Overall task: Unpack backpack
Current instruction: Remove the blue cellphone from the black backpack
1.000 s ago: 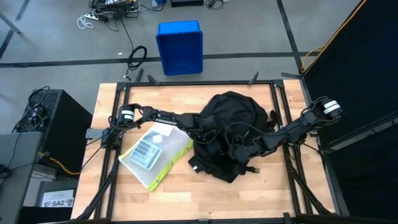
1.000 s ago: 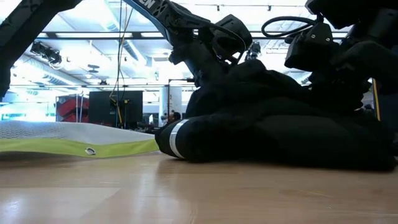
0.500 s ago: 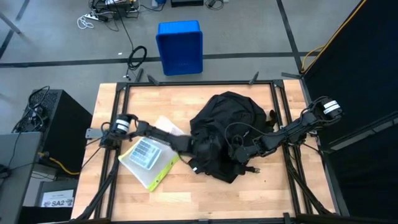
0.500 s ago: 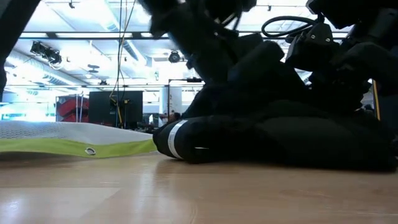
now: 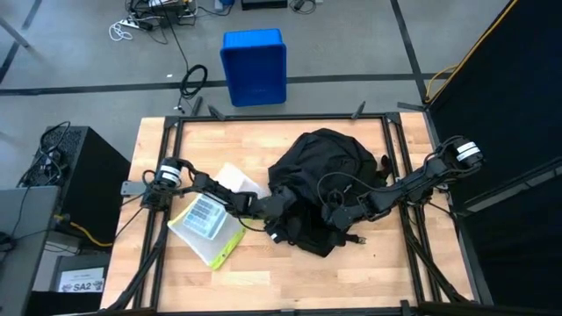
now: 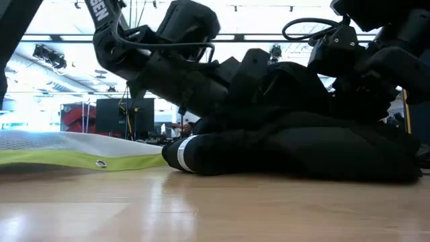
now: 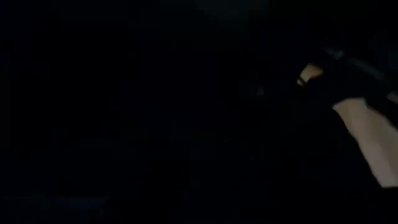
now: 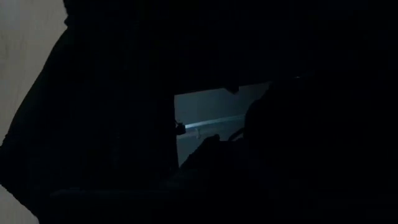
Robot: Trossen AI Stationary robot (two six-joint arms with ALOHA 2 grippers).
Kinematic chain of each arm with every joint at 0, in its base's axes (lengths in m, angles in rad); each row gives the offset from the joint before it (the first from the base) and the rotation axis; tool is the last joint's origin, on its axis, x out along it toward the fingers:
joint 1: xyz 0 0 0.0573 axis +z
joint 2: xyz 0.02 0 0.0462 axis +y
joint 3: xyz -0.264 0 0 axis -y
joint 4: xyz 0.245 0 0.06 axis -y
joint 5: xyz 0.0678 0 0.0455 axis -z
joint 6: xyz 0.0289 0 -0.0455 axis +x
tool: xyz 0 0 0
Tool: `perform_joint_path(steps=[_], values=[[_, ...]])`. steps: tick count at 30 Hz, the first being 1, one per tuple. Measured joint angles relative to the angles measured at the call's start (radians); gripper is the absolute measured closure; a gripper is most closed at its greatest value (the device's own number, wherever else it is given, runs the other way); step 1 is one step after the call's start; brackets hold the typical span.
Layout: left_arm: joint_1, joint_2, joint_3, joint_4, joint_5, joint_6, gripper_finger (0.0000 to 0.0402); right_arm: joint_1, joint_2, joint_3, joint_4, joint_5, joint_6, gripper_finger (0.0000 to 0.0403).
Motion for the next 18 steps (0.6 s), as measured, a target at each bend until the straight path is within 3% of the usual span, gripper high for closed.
perform_joint_path(steps=[9,12,18], values=[[0.012,-0.018,0.017,0.158,0.07,0.033,0.022,0.001,0.0,0.0,0.009,-0.004,-0.013,0.0382],[0.012,-0.02,0.046,0.129,0.083,0.037,0.022,0.001,0.0,0.0,0.014,-0.007,-0.018,0.0382],[0.016,-0.02,0.102,-0.088,0.066,0.026,0.022,0.001,0.0,0.0,0.021,-0.008,-0.029,0.0382]])
